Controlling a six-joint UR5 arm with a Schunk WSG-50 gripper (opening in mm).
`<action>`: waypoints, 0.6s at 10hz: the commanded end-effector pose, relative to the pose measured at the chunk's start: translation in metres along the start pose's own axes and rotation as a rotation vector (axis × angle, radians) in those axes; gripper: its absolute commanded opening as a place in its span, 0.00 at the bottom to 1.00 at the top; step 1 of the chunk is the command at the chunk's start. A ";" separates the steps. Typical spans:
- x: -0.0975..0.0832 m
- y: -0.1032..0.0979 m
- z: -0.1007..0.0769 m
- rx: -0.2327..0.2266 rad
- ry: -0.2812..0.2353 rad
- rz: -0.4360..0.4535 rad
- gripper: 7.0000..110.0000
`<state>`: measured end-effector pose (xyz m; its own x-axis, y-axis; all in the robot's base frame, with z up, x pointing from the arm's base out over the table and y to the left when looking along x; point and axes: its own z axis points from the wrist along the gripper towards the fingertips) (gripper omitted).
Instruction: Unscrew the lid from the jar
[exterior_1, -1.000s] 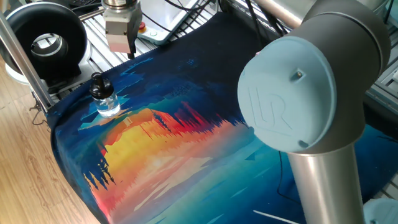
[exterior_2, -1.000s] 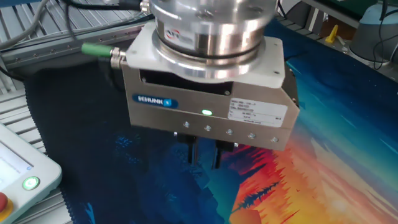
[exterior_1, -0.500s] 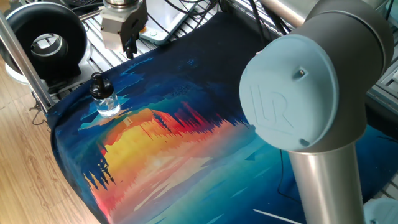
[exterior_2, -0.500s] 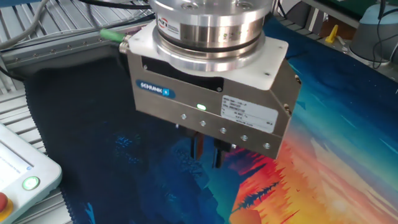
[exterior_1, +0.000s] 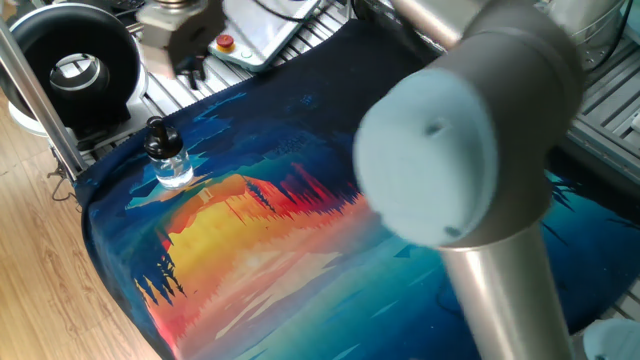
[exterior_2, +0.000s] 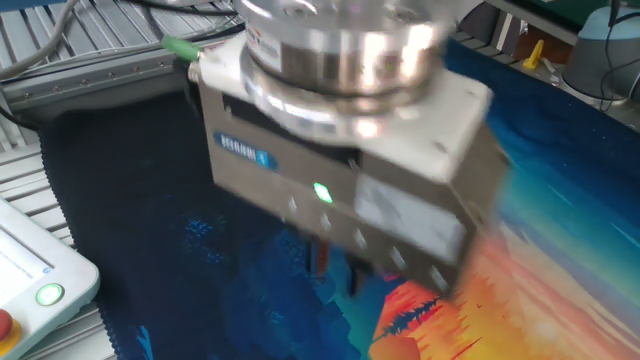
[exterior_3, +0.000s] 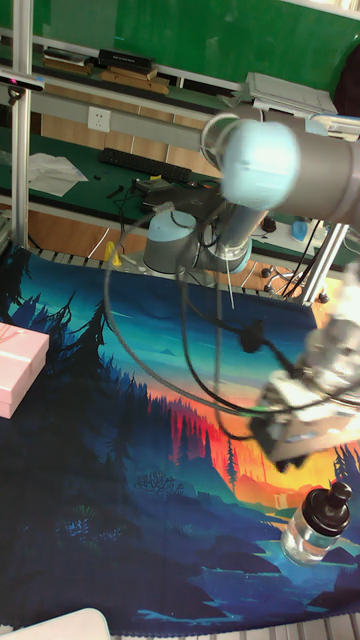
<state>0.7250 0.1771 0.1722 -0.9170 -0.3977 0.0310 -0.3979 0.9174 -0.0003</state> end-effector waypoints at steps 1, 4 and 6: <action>-0.036 0.062 -0.011 -0.018 -0.013 0.008 0.15; -0.039 0.071 -0.002 -0.024 -0.040 -0.038 0.15; -0.020 0.063 0.003 -0.043 -0.045 -0.060 0.15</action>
<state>0.7296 0.2411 0.1726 -0.9057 -0.4240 0.0020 -0.4239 0.9056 0.0154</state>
